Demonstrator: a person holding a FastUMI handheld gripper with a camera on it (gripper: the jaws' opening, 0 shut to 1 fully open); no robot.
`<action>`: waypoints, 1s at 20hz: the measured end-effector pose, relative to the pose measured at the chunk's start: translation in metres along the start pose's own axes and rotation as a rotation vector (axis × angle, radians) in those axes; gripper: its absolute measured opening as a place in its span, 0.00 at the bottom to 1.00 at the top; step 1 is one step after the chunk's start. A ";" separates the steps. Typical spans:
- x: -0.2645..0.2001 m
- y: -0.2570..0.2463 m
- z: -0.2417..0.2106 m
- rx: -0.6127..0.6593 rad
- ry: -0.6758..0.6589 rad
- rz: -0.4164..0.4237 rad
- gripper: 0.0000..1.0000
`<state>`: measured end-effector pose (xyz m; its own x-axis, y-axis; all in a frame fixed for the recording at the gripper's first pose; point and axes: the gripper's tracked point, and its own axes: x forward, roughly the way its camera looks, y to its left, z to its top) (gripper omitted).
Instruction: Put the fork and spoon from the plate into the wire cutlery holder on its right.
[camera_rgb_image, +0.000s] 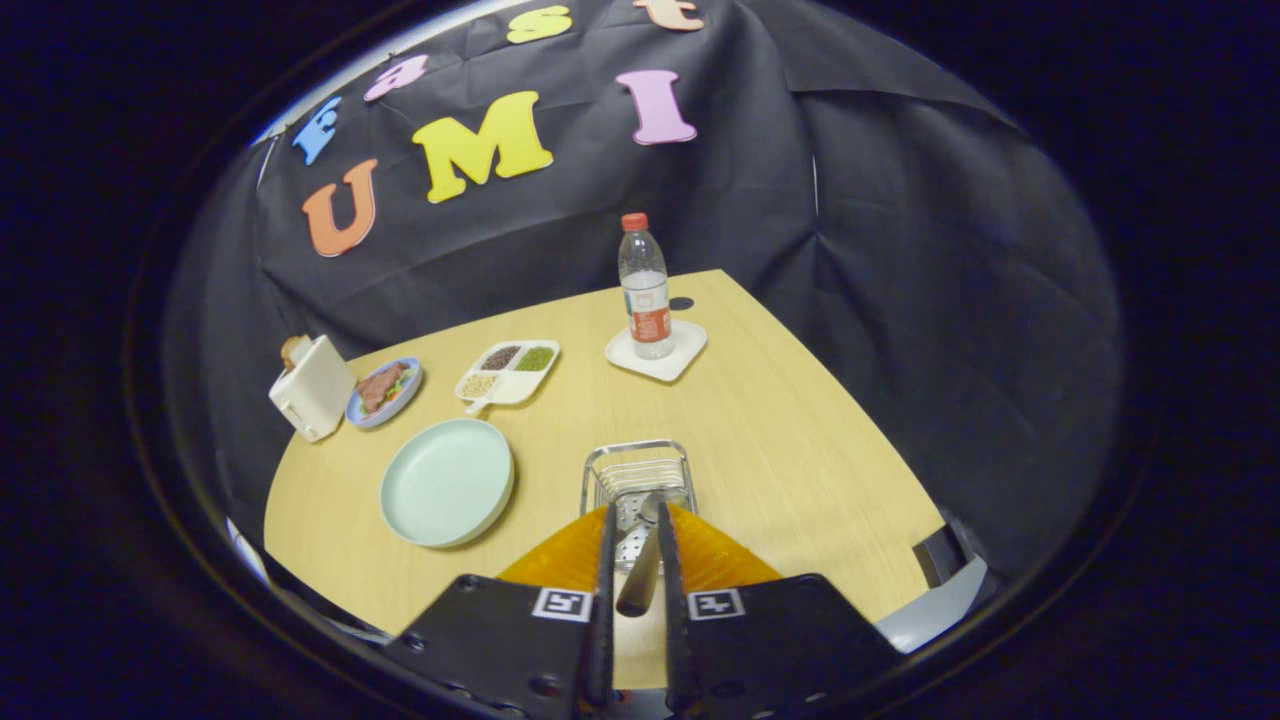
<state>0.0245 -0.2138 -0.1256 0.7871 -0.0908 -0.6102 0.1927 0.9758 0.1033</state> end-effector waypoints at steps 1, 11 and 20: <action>-0.001 0.000 0.002 0.003 -0.013 0.003 0.23; -0.037 0.017 0.004 -0.028 -0.142 -0.039 0.95; -0.083 0.094 0.020 -0.094 -0.322 0.004 0.96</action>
<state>-0.0110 -0.1188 -0.0498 0.9354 -0.1305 -0.3287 0.1463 0.9890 0.0236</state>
